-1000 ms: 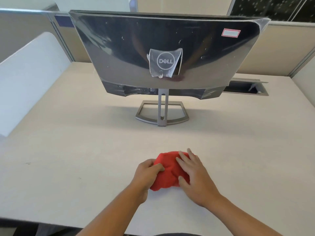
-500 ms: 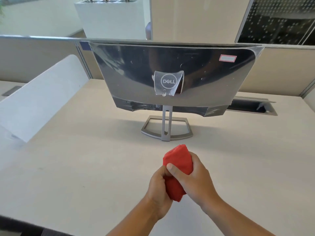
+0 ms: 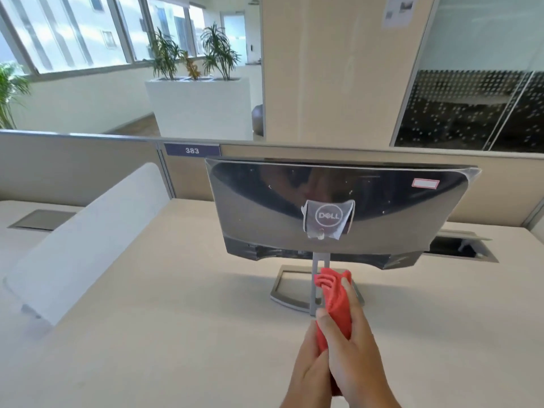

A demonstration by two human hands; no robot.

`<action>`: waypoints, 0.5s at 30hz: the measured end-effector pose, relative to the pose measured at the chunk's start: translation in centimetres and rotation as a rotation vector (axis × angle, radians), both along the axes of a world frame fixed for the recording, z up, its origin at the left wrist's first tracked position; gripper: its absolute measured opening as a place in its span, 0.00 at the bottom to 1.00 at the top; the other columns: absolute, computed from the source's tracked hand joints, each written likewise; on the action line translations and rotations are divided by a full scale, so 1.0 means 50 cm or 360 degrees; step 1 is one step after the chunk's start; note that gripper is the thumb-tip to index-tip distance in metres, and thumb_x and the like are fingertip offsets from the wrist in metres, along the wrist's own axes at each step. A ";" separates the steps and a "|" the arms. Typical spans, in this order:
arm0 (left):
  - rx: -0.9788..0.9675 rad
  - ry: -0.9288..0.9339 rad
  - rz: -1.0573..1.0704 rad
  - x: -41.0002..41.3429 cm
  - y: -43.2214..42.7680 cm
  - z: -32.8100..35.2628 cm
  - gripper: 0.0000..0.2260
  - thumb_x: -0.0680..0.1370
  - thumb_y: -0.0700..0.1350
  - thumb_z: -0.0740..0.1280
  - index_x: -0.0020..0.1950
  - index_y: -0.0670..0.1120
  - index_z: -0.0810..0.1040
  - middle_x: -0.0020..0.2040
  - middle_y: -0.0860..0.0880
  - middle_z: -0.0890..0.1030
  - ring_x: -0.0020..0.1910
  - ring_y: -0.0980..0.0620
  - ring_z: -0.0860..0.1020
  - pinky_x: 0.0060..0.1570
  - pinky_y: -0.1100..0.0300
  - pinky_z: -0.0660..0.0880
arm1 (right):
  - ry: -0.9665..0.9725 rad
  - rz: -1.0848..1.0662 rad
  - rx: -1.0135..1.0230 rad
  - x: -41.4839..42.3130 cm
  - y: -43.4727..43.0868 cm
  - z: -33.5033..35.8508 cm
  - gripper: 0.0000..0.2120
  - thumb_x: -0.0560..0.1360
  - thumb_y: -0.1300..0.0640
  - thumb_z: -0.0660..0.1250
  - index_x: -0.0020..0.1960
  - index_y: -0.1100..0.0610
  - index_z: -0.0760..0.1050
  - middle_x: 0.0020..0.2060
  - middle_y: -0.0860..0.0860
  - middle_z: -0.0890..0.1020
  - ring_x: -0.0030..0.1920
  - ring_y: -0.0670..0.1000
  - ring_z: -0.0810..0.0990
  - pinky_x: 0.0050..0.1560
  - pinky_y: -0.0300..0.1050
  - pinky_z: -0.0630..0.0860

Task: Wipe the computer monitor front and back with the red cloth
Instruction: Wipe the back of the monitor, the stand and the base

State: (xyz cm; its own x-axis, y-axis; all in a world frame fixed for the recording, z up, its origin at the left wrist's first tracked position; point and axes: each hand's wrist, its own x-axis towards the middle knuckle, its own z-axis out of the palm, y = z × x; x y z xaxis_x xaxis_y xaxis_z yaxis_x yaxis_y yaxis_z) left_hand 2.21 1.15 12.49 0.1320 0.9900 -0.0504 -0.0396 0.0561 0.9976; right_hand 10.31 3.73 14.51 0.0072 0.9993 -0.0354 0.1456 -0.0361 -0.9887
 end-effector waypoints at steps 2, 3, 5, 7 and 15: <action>0.0130 0.0092 -0.0070 -0.056 0.007 0.009 0.22 0.80 0.31 0.58 0.65 0.51 0.78 0.45 0.54 0.84 0.43 0.57 0.81 0.40 0.65 0.76 | 0.0067 -0.0029 0.0065 -0.032 0.011 0.011 0.23 0.80 0.60 0.65 0.64 0.34 0.75 0.65 0.39 0.76 0.60 0.40 0.76 0.55 0.34 0.72; 0.0192 0.0118 -0.0097 -0.085 0.013 0.017 0.23 0.77 0.30 0.59 0.65 0.50 0.78 0.42 0.54 0.82 0.41 0.56 0.79 0.40 0.64 0.75 | 0.0097 -0.0039 0.0094 -0.042 0.018 0.014 0.22 0.79 0.62 0.66 0.59 0.34 0.79 0.64 0.40 0.78 0.60 0.42 0.78 0.58 0.38 0.74; 0.0432 0.0322 -0.0173 -0.147 0.035 0.035 0.24 0.75 0.30 0.63 0.67 0.49 0.78 0.51 0.56 0.83 0.54 0.55 0.79 0.55 0.61 0.75 | 0.0088 -0.0039 0.0204 -0.062 0.034 0.014 0.22 0.78 0.65 0.66 0.56 0.37 0.82 0.63 0.42 0.80 0.62 0.46 0.79 0.66 0.49 0.74; 0.0670 0.0480 -0.0237 -0.208 0.066 0.041 0.20 0.75 0.33 0.67 0.65 0.47 0.80 0.64 0.58 0.80 0.69 0.58 0.73 0.69 0.60 0.68 | -0.0013 0.0015 0.0410 -0.088 0.047 0.018 0.23 0.78 0.67 0.66 0.59 0.40 0.81 0.65 0.40 0.78 0.66 0.46 0.76 0.69 0.47 0.72; 0.1467 0.1299 0.0673 -0.381 0.241 0.144 0.14 0.79 0.46 0.60 0.60 0.46 0.81 0.70 0.54 0.74 0.73 0.58 0.67 0.69 0.66 0.63 | -0.0943 0.0174 0.1521 -0.110 0.160 0.061 0.21 0.79 0.61 0.64 0.72 0.60 0.71 0.77 0.54 0.65 0.78 0.58 0.59 0.74 0.57 0.65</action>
State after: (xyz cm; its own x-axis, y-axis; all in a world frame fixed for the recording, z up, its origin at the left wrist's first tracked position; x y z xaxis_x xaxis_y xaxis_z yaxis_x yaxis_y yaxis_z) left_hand -16.86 13.22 19.70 0.0572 0.6600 0.7490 0.7471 -0.5260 0.4064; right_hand 4.81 11.75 17.58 -0.3204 0.6113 0.7236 0.5568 0.7396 -0.3782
